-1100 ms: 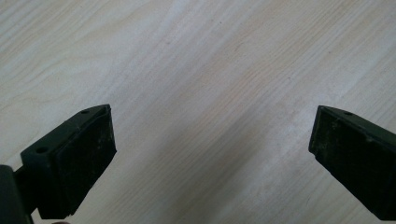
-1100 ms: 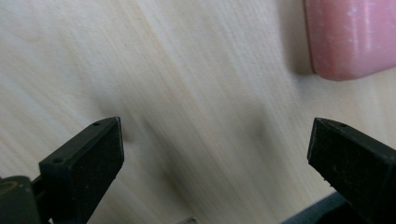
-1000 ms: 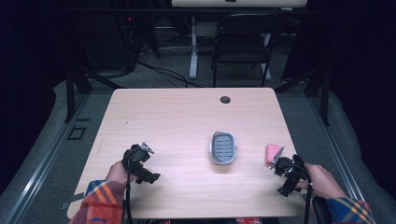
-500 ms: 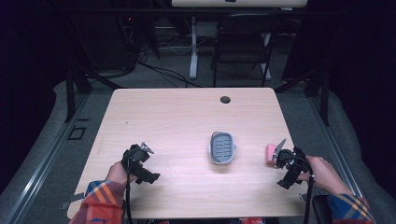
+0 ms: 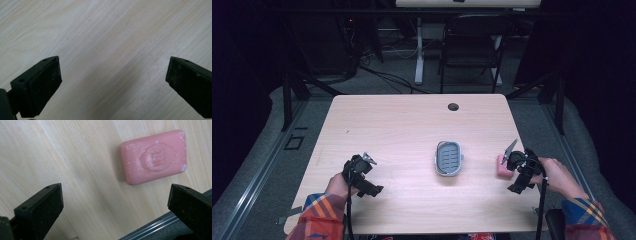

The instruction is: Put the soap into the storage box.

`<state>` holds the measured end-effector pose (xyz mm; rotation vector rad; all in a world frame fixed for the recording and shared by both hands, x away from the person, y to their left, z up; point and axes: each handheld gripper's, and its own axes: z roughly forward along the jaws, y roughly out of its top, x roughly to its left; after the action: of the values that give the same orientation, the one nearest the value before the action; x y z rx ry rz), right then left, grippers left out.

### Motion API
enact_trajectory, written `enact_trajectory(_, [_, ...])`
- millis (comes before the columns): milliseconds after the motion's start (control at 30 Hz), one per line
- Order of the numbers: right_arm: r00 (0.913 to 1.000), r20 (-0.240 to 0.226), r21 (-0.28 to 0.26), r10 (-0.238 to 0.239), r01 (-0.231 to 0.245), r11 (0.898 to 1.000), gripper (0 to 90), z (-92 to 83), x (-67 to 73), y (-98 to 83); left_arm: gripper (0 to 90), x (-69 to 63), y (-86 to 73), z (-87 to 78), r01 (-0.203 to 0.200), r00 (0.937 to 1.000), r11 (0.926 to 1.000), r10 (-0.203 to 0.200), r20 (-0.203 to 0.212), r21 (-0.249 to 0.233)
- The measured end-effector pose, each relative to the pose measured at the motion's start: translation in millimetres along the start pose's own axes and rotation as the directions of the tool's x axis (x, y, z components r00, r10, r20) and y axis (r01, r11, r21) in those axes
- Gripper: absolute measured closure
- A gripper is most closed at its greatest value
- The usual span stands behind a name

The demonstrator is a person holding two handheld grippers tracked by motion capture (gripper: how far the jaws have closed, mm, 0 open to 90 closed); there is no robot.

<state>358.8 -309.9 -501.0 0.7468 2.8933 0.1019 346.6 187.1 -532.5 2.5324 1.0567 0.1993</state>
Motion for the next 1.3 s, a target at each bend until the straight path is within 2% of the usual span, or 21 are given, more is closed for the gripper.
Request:
enact_trajectory(67, [0.9999, 0.006, 0.013, -0.009, 0.009, 1.0, 0.0, -2.3, -3.6, 1.5, 0.2, 0.0, -0.1, -0.3, -0.001, 1.0, 1.0, 0.001, -0.001, -0.001])
enact_trajectory(133, [1.0, 0.002, -0.008, 0.003, -0.003, 1.0, 0.0, -3.9, -6.7, 2.3, 0.2, -0.1, -0.2, -0.4, 0.0, 1.0, 1.0, 0.0, -0.001, -0.001])
enact_trajectory(233, [0.9999, 0.012, -0.009, 0.01, -0.009, 1.0, 0.0, -6.1, -12.1, 4.6, 0.2, -0.5, -0.1, -0.8, -0.003, 1.0, 1.0, 0.003, -0.001, 0.001])
enact_trajectory(333, [0.9999, -0.004, -0.003, 0.014, -0.014, 1.0, 0.0, -3.4, -18.5, 6.3, 0.2, -0.6, -0.3, -0.7, 0.0, 1.0, 1.0, 0.0, -0.001, 0.0])
enact_trajectory(367, [0.9999, 0.01, 0.019, 0.0, 0.0, 1.0, 0.0, -3.5, -20.7, 7.5, 0.2, -0.4, -0.2, -0.6, -0.001, 1.0, 1.0, 0.001, 0.0, 0.0])
enact_trajectory(467, [0.9999, 0.006, 0.011, -0.009, 0.009, 1.0, 0.0, -0.5, -24.1, 10.5, 0.2, -0.4, 0.1, -0.4, -0.004, 1.0, 1.0, 0.004, 0.002, 0.003])
enact_trajectory(500, [0.9998, -0.006, -0.009, -0.021, 0.021, 1.0, 0.0, 0.6, -26.5, 12.6, 0.2, -0.4, 0.0, -0.4, -0.005, 1.0, 1.0, 0.005, 0.002, 0.002])
enact_trajectory(567, [0.9996, -0.011, -0.008, -0.027, 0.027, 1.0, 0.0, 1.0, -28.0, 14.0, 0.2, -0.6, -0.3, -0.4, -0.003, 1.0, 1.0, 0.003, 0.002, 0.001])
enact_trajectory(833, [0.996, -0.03, 0.02, -0.084, 0.085, 0.996, 0.0, 12.4, -35.2, 25.8, 0.2, -1.7, -0.1, 0.4, -0.01, 1.0, 0.9999, 0.01, 0.001, 0.008])
enact_trajectory(1067, [0.9943, -0.029, 0.001, -0.103, 0.103, 0.995, 0.0, 14.8, -42.1, 31.1, 0.2, -1.7, -0.1, 0.9, -0.012, 0.9999, 0.9999, 0.012, 0.002, 0.011])
enact_trajectory(1100, [0.9927, -0.034, 0.01, -0.116, 0.116, 0.993, 0.0, 16.0, -43.1, 32.3, 0.2, -1.9, 0.0, 1.0, -0.011, 0.9999, 0.9999, 0.011, 0.003, 0.011])
enact_trajectory(1300, [0.9914, -0.047, 0.029, -0.122, 0.123, 0.992, 1.0, 21.4, -49.6, 34.4, 0.2, -1.2, -0.2, 1.4, -0.012, 0.9999, 0.9998, 0.012, 0.008, 0.015])
